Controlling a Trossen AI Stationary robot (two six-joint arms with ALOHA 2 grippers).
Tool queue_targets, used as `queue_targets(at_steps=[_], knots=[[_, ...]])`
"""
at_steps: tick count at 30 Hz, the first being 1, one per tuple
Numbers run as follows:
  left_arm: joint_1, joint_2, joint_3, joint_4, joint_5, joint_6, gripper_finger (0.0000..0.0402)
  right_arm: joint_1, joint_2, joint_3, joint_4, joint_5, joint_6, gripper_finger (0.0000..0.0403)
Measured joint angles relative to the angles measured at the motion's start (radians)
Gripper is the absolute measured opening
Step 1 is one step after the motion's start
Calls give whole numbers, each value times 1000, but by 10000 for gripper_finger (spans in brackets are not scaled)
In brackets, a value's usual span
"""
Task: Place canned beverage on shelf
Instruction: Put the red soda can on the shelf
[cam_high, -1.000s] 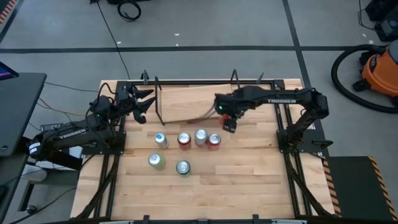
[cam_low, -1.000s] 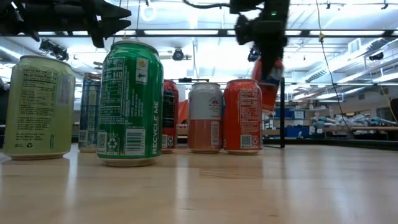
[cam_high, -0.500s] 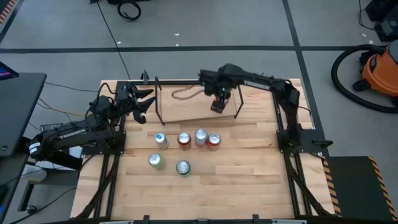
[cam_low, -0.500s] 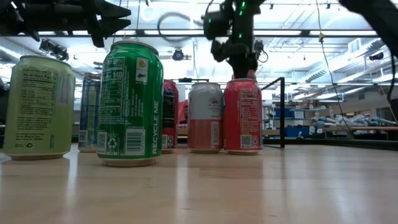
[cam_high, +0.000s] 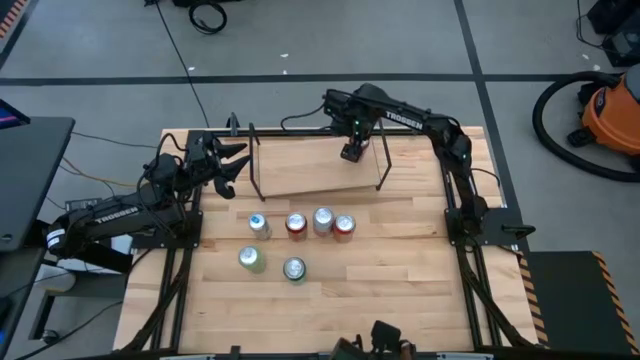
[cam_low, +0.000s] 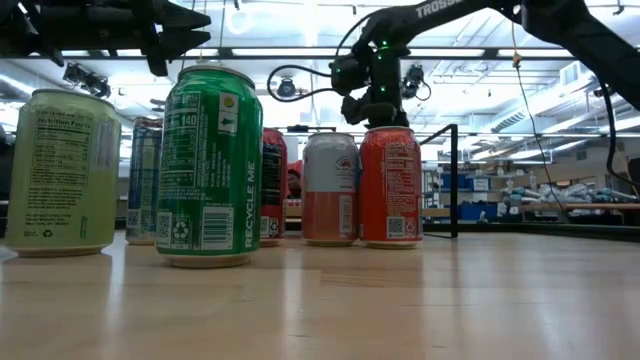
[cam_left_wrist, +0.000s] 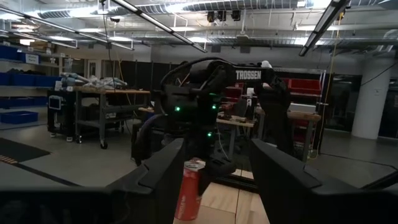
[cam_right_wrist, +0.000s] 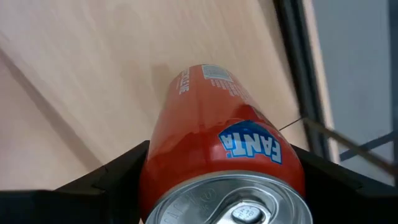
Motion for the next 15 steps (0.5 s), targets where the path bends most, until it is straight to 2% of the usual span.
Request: queue_targets(at_steps=[15], knots=[[0, 0, 0, 0, 0, 7, 192, -93, -1, 1, 95, -34, -95, 319]])
